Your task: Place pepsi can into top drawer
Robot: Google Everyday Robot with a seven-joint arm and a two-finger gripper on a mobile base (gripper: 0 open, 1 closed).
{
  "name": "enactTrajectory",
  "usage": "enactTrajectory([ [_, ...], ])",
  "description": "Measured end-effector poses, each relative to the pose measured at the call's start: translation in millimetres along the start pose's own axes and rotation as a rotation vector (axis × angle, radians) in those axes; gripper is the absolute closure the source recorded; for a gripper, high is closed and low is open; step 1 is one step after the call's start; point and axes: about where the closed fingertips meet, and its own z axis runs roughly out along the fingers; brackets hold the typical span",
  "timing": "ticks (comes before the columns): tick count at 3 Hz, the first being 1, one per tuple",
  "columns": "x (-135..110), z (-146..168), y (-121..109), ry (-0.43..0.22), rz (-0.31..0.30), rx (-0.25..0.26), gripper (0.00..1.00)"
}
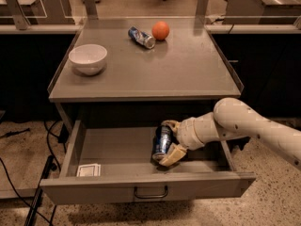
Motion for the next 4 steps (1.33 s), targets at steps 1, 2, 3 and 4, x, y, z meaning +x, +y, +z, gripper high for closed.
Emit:
enactTrajectory([
  [1,1.5,26.0,0.0,-0.025,-0.029,-0.012,1.00],
  [2,5.5,36.0,0.3,-0.024,-0.027,-0.024,1.00],
  [3,5.9,37.2,0.4,-0.024,-0.026,-0.025,0.86],
  [4,5.9,37.2,0.4,-0.024,-0.026,-0.025,0.62],
])
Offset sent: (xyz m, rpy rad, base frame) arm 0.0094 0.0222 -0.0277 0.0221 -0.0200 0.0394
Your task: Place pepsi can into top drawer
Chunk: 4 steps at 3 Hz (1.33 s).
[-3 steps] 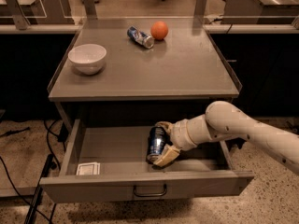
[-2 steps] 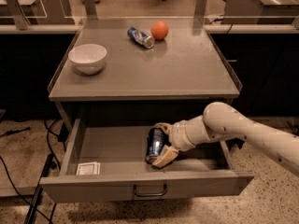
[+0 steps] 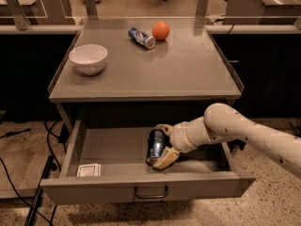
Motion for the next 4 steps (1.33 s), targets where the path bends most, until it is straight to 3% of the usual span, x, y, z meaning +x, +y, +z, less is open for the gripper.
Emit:
enactTrajectory([
  [1,0.0,0.0,0.0,0.000,0.000,0.000,0.39],
  [2,0.0,0.1,0.0,0.000,0.000,0.000,0.08],
  [3,0.0,0.1,0.1,0.000,0.000,0.000,0.00],
  [4,0.0,0.1,0.1,0.000,0.000,0.000,0.00],
])
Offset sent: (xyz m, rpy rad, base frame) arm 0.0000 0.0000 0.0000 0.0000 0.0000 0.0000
